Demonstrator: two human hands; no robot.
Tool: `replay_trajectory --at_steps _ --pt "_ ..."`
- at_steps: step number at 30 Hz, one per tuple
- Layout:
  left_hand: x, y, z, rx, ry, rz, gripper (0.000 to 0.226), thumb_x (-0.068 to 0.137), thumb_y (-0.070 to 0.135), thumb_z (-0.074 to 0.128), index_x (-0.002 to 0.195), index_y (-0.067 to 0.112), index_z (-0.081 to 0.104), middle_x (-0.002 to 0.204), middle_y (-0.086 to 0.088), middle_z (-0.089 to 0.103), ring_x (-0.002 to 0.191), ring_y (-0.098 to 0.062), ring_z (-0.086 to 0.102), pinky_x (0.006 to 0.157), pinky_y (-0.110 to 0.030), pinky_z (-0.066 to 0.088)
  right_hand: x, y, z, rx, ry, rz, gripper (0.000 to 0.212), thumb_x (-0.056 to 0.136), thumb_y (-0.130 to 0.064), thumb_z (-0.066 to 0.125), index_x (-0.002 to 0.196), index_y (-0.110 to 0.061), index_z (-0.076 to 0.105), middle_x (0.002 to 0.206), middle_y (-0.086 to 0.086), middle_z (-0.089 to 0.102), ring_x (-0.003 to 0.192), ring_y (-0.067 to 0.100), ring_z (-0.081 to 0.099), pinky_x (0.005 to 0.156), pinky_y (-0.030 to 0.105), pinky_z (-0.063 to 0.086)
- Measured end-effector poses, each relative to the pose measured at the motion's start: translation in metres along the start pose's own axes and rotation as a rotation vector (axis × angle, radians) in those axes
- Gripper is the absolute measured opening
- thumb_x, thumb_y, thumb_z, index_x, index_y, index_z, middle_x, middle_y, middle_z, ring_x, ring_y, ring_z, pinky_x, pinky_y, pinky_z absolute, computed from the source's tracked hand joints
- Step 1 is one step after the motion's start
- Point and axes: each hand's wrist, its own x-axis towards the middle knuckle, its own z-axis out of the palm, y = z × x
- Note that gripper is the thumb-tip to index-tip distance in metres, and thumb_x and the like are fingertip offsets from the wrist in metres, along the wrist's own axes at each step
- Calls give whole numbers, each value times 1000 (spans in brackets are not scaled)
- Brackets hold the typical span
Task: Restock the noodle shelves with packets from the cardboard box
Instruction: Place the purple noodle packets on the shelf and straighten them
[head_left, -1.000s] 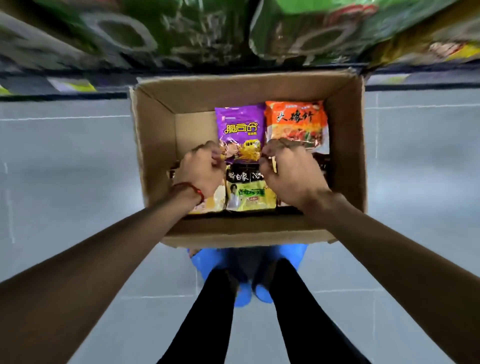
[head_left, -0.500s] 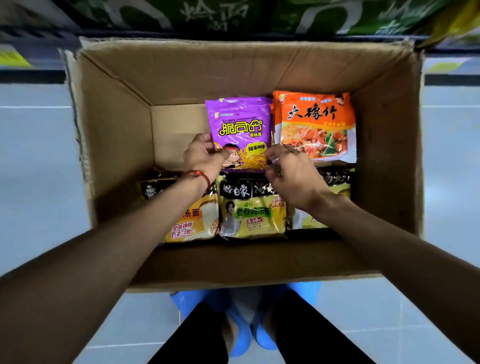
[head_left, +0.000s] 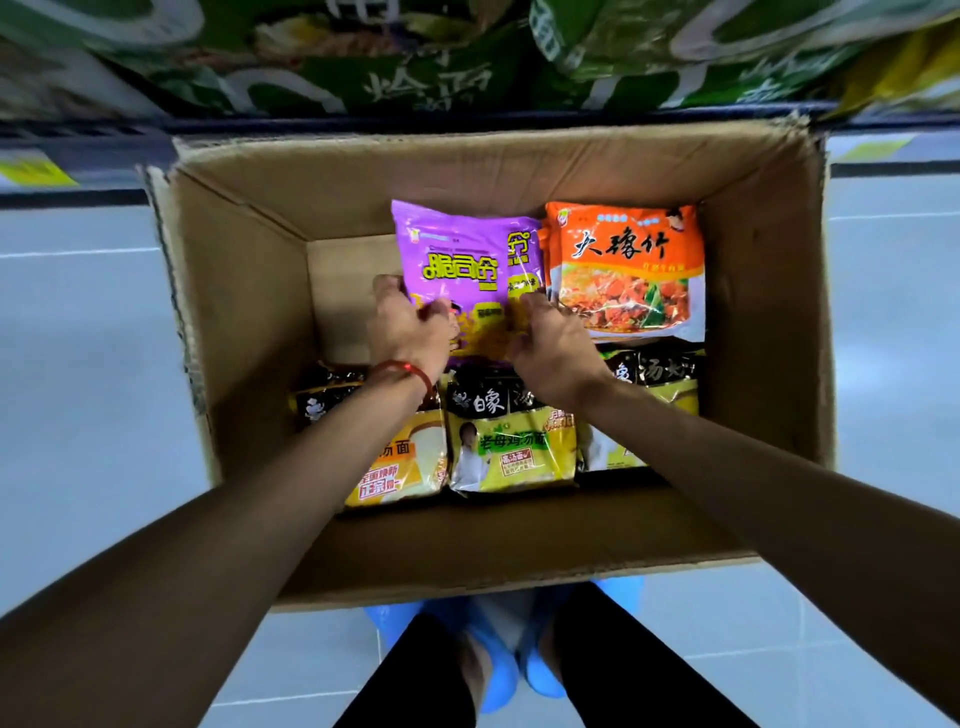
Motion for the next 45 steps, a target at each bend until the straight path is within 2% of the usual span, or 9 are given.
replay_trajectory --at_steps 3,5,11,17,25,31,39,42,45 --pt "3 -6 -24 43 97 42 27 91 22 64 113 6 60 103 -7 70 100 -28 65 79 -26 47 15 -10 13 63 -38 148 53 92 -14 59 139 -1 37 124 18 52 116 34 51 85 30 41" --pt "6 -11 -37 47 108 51 26 91 20 63 114 8 58 111 -11 69 106 -29 64 89 -32 49 25 -19 23 93 -34 260 71 92 -18 59 149 1 22 146 25 36 136 38 36 108 36 34" --pt "18 -31 -55 53 146 -26 25 92 22 63 110 6 55 111 -14 66 105 -31 63 94 -40 49 40 -31 45 75 90 417 100 86 -38 69 156 -5 5 160 14 18 146 35 21 117 42 23" --pt "19 -40 -54 52 119 -80 25 92 20 63 111 6 54 113 -15 66 106 -31 62 94 -38 48 35 -17 59 164 243 353 86 84 -20 74 151 -6 21 152 19 31 137 40 34 112 40 29" --pt "17 -41 -52 51 99 -95 28 94 22 60 116 5 55 118 -13 66 111 -31 62 97 -41 49 41 -11 50 237 256 405 70 83 -28 79 136 -4 40 130 20 55 122 36 52 103 39 41" --pt "15 -36 -63 96 118 -113 24 96 19 58 114 6 52 111 -11 67 105 -31 63 87 -32 45 32 -10 50 357 173 452 45 77 -34 84 113 -11 68 105 8 69 87 20 62 69 26 44" --pt "-30 3 -95 33 145 -136 26 94 16 60 116 2 52 110 -11 67 106 -29 62 77 -20 36 -5 -43 11 406 208 326 47 87 -30 76 123 -4 59 116 10 67 97 24 62 59 13 33" --pt "-69 33 -119 -17 138 -160 32 92 19 60 119 5 52 116 -14 66 109 -32 61 86 -28 43 -43 -53 -30 400 185 288 49 88 -27 75 127 -3 57 117 11 67 88 17 55 48 5 32" --pt "-107 56 -143 -72 117 -121 41 78 31 59 117 18 54 110 -7 70 104 -32 65 93 -42 52 -92 -61 -76 387 184 263 45 89 -27 74 123 -5 56 110 7 65 91 19 57 60 17 37"
